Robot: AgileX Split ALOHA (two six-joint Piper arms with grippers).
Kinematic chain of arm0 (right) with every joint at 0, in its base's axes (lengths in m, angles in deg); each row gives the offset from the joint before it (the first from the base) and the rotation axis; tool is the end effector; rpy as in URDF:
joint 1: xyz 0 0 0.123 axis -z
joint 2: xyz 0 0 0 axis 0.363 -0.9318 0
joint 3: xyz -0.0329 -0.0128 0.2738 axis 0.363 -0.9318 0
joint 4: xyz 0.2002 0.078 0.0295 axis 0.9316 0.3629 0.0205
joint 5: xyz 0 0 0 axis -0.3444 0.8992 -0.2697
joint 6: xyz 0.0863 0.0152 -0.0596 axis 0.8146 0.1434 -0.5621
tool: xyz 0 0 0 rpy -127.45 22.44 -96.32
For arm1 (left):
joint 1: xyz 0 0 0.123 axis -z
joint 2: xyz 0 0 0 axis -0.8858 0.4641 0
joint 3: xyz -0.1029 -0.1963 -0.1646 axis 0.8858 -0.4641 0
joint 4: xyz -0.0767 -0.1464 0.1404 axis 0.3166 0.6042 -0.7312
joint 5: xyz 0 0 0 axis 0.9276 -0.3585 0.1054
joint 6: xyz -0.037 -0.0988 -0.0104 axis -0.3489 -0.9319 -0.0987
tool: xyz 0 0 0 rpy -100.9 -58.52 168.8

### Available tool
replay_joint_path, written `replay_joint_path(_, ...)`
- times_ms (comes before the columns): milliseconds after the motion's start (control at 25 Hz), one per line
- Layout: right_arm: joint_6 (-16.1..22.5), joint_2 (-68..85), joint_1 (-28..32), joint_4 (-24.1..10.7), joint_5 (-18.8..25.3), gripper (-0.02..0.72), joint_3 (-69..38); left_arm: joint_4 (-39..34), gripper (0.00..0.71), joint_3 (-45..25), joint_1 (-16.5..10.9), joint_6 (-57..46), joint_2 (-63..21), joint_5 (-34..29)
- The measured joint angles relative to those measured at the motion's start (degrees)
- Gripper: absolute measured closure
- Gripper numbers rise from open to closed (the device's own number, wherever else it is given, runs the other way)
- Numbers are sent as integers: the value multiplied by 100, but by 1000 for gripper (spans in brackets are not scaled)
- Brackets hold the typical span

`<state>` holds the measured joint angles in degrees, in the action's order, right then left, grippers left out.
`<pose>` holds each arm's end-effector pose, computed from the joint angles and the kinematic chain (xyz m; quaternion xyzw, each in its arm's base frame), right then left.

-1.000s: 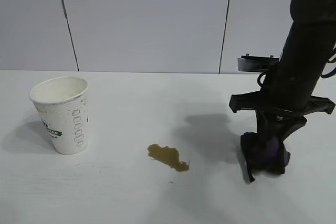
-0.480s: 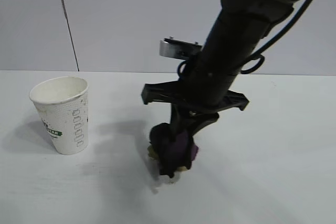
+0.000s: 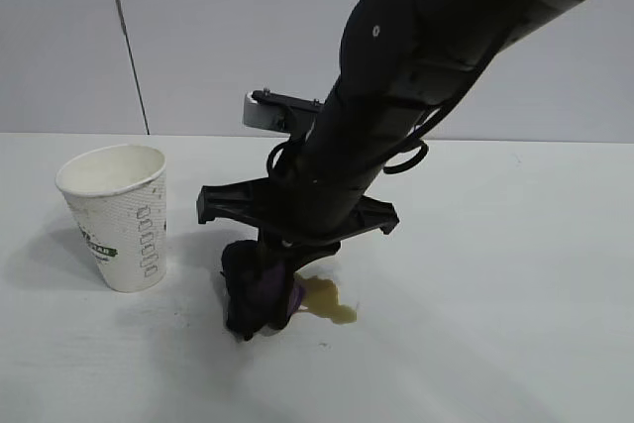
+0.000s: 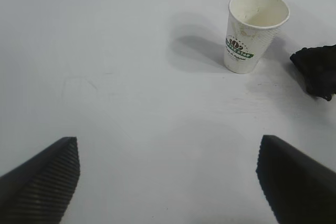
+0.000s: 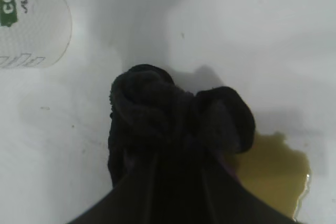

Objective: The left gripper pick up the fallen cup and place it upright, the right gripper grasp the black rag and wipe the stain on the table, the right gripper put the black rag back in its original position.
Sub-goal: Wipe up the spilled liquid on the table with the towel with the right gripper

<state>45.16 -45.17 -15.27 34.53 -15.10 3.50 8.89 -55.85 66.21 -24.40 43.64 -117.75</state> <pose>0.3137 0.2485 0.1280 -0.1599 0.9538 0.1676 0.1916 -0.0176 0.0012 0.2417 0.0334 0.8706 -0.0143 0.4907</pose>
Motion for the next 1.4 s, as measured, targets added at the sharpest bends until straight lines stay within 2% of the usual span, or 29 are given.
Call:
replay_joint_path(160, 47, -128, 0, -258, 380, 603, 372, 0, 53, 0, 0, 0, 0, 0)
replay_joint_path(480, 878, -128, 306, -1619, 1470, 603, 547, 0, 53, 0, 0, 0, 0, 0)
replay_joint_path(600, 930, -106, 397, -1888, 2026, 603, 583, 0, 53, 0, 0, 0, 0, 0)
replay_joint_path(800, 905, -28, 475, -2575, 3354, 603, 583, 0, 53, 0, 0, 0, 0, 0)
replay_joint_path(880, 905, -27, 497, -2766, 3623, 603, 583, 0, 53, 0, 0, 0, 0, 0)
replay_joint_path(960, 900, -27, 512, -2656, 3651, 603, 583, 0, 53, 0, 0, 0, 0, 0)
replay_joint_path(1040, 892, -27, 512, -2243, 3493, 603, 583, 0, 53, 0, 0, 0, 0, 0)
replay_joint_path(1160, 597, -27, 456, -1179, 3017, 603, 583, 0, 53, 0, 0, 0, 0, 0)
replay_joint_path(1280, 187, -27, 225, -421, 2588, 603, 583, 0, 54, 0, 0, 0, 0, 0)
replay_joint_path(1400, 71, -27, -39, -325, 2266, 603, 583, 0, 53, 0, 0, 0, 0, 0)
